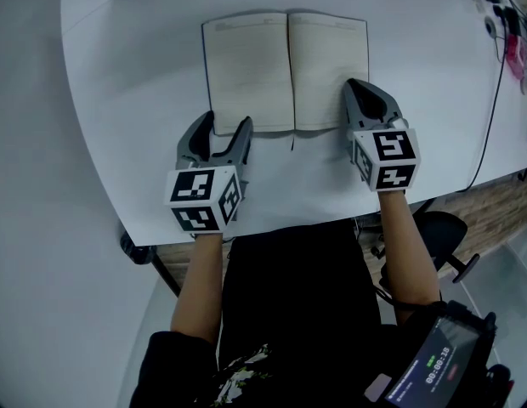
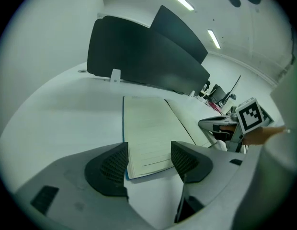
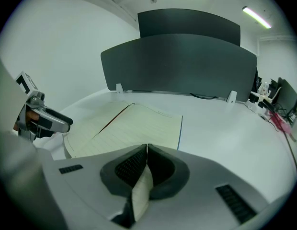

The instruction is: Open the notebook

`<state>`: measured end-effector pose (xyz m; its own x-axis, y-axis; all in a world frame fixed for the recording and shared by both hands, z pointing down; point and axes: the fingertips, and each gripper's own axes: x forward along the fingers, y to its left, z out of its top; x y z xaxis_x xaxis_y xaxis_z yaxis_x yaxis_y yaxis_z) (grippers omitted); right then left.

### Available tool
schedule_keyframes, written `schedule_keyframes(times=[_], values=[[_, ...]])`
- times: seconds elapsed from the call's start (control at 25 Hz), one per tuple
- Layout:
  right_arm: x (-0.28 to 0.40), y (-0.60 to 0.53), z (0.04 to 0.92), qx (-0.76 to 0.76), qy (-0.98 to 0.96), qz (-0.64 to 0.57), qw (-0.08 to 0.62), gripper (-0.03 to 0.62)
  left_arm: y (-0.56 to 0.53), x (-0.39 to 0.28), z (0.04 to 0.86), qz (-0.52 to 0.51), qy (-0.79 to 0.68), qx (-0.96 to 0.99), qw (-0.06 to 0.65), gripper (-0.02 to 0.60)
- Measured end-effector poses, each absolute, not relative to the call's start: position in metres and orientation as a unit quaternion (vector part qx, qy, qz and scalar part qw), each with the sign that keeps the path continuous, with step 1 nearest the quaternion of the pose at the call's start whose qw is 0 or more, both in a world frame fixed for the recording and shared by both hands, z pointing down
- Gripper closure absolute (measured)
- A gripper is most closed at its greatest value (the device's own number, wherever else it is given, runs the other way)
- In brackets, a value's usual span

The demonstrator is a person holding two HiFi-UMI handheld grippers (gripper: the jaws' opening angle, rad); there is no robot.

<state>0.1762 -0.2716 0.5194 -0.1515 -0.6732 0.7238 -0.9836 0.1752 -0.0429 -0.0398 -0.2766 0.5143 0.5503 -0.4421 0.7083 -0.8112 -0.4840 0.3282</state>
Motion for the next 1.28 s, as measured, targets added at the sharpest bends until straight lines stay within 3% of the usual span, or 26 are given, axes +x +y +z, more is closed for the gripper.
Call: schedule_keyframes(times=[0.24,0.84,1.28], values=[[0.176,-0.271,0.52,0.584,-0.71,0.269,0.289,0.528,-0.278,-0.039,0.507,0.296,-0.391,0.828,0.271,0.322],[0.17,-0.27,0.518,0.583,-0.711,0.264,0.29,0.528,-0.271,-0.045,0.522,0.314,-0.387,0.818,0.287,0.322],[0.169,-0.27,0.517,0.586,-0.71,0.258,0.293,0.53,-0.275,-0.046,0.512,0.353,-0.395,0.822,0.21,0.324]])
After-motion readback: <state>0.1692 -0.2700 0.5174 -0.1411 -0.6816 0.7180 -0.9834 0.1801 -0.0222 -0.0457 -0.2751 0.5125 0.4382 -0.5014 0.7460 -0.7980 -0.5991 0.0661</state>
